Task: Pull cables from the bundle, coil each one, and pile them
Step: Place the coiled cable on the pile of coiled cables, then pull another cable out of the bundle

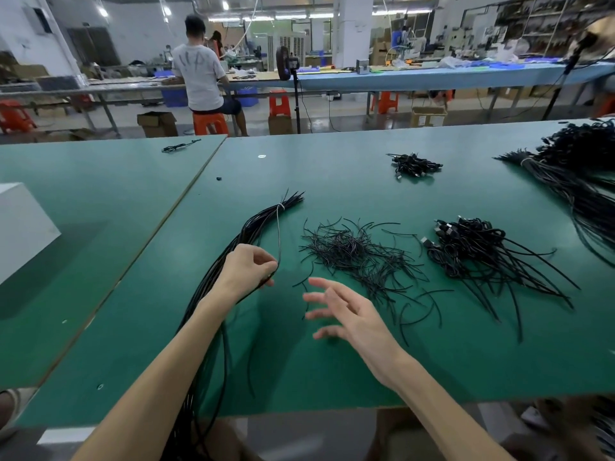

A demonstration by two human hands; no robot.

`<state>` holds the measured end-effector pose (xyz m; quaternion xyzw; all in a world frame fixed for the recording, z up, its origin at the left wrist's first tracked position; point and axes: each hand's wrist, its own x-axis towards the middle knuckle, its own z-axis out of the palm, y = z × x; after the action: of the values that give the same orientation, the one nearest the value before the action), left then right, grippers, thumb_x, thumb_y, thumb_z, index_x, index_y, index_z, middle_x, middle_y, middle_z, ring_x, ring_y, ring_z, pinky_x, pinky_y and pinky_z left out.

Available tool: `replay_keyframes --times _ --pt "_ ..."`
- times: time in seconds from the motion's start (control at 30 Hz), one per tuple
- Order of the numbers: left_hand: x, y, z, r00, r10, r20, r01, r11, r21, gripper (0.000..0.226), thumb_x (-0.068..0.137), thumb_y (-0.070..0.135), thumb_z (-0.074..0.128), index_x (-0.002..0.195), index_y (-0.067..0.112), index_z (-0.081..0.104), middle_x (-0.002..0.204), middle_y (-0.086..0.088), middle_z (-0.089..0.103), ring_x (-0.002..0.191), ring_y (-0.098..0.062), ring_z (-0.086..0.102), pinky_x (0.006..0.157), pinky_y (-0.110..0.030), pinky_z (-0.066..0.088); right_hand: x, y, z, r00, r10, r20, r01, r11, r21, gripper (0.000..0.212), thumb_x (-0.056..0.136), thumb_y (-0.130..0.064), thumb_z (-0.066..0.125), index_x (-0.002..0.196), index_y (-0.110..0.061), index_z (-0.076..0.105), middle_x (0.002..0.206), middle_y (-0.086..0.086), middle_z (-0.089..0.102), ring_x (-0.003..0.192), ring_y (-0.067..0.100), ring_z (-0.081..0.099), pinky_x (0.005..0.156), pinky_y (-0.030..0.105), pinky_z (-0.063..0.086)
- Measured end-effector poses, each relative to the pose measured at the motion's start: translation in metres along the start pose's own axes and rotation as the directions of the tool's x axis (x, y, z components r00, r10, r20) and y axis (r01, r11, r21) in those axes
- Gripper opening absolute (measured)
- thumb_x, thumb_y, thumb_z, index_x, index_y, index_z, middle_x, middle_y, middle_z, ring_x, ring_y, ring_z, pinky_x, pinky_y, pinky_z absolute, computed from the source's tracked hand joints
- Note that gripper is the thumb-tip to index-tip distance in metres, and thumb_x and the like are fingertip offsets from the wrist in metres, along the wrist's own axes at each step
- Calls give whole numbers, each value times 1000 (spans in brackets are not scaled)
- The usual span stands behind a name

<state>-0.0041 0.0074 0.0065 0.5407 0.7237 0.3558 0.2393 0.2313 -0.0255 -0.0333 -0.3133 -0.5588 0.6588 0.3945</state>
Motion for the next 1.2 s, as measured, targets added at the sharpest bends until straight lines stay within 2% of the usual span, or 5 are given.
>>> replay_keyframes --times 0.27,0.47,0.67,0.93,1.2 --pt "-7 -11 -7 995 103 18 -102 994 -49 3 94 14 72 93 16 75 75 7 78 71 -8 76 71 -24 55 51 1 63 990 135 45 -142 965 219 42 105 -38 52 139 -13 59 133 3 67 115 21 63 105 47 53" --pt "-5 -30 -16 964 233 -131 -219 969 112 6 97 18 69 93 19 73 80 11 77 78 -6 73 84 -34 59 64 11 78 977 208 -50 -166 884 438 24 105 -8 54 127 -1 60 109 13 74 83 16 67 70 26 55" --pt "12 -48 -5 963 169 208 -255 814 521 49 109 23 48 157 16 41 169 -4 25 157 -21 17 127 -39 11 59 12 78 974 214 -80 -157 880 447 25 100 4 57 124 -1 62 97 14 69 75 15 61 62 23 47" --pt "27 -63 -7 962 218 164 -272 810 519 63 102 -7 42 161 12 29 170 0 19 158 -13 11 125 -27 7 26 -19 86 992 58 109 -99 901 423 28 96 6 61 124 4 65 90 13 70 72 14 57 60 20 44" --pt "36 -80 -3 960 269 74 -273 850 450 48 111 5 34 158 13 37 167 4 28 156 -9 16 123 -20 5 11 -66 74 982 -133 -131 179 878 444 31 87 5 63 117 0 69 89 12 70 75 15 58 65 23 46"
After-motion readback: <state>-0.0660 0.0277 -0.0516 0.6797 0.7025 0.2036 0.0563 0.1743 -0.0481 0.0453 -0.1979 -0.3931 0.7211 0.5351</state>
